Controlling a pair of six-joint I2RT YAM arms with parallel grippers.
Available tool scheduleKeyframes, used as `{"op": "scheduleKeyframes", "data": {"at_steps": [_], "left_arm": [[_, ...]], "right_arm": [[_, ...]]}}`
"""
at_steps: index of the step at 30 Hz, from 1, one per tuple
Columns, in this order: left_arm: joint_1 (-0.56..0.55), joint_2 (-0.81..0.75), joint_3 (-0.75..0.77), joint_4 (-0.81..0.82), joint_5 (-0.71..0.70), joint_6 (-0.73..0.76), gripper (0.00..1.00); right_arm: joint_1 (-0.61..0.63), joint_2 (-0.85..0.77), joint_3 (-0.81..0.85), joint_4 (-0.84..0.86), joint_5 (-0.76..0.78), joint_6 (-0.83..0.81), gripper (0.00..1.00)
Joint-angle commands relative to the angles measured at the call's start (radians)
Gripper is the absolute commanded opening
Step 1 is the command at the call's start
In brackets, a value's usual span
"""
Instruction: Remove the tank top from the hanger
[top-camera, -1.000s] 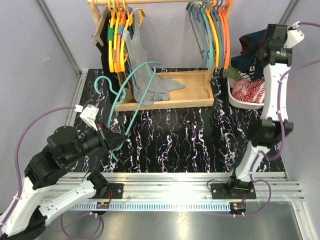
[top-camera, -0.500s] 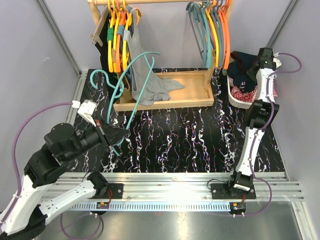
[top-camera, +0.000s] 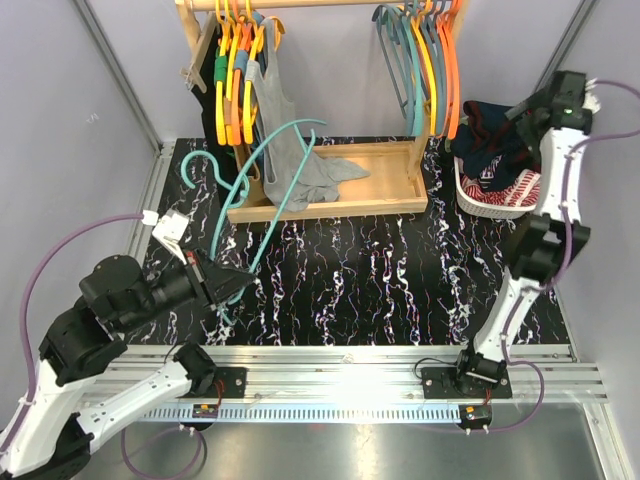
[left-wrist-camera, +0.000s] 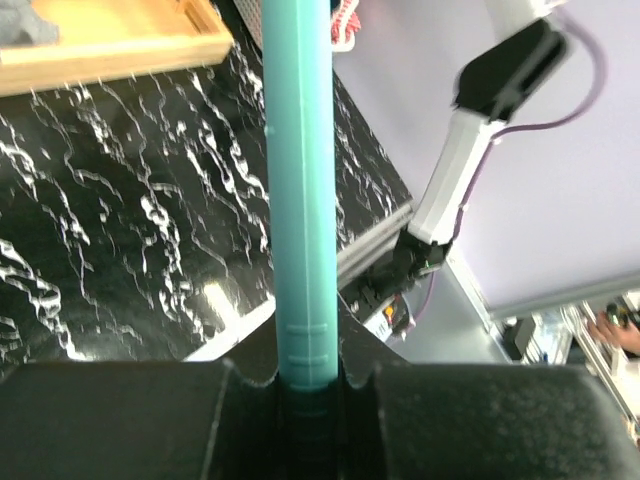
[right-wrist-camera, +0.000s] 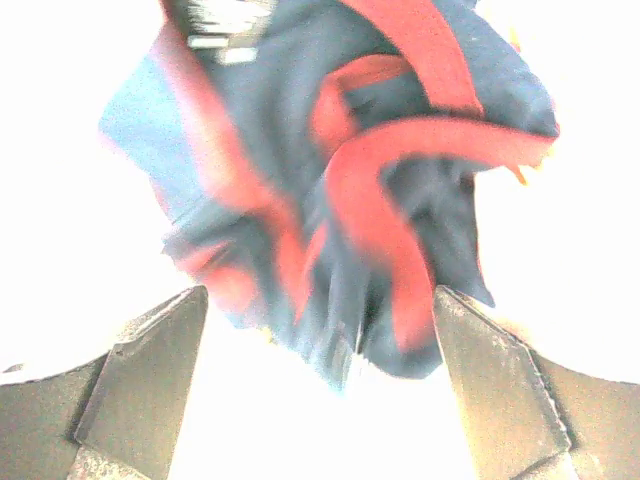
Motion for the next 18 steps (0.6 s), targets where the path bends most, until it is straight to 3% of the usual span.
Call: {"op": "scheduleKeyframes", "data": {"at_steps": [1,4,5,9,13,18], "left_arm": [[-0.004,-0.023,0.014,-0.060,0.081,-0.011,0.00],[-0.004,-0.081,-0.015,-0.070,0.161,-0.022,0.00],[-0.004,-0.100,-0.023,-0.058,0.199,-0.026,0.00],[-0.004,-0.187,-0.058,-0.062,0.317,-0.074,0.00],[-0.006,-0.278,-0.112,-0.051,0.544,-0.170,0.00],[-0.006,-0.362,-0.228,-0.025,0.739,-0.292,0.00]], "right_arm": [[-0.013,-0.312,-0.041,-0.069,-0.085,0.021,1.00],[-0.013,-0.562,-0.289,0.013,-0.349,0.015,1.00],[-0.013,-0.633,-0.431,0.101,-0.427,-0.001,1.00],[-0.011,-1.065,-0.739,0.347,-0.854,0.023,1.00],[0.038,-1.317,-0.841,0.450,-1.056,0.113,1.00],[0.107,-1.391,-0.868,0.515,-1.326,0.192,1.00]]}}
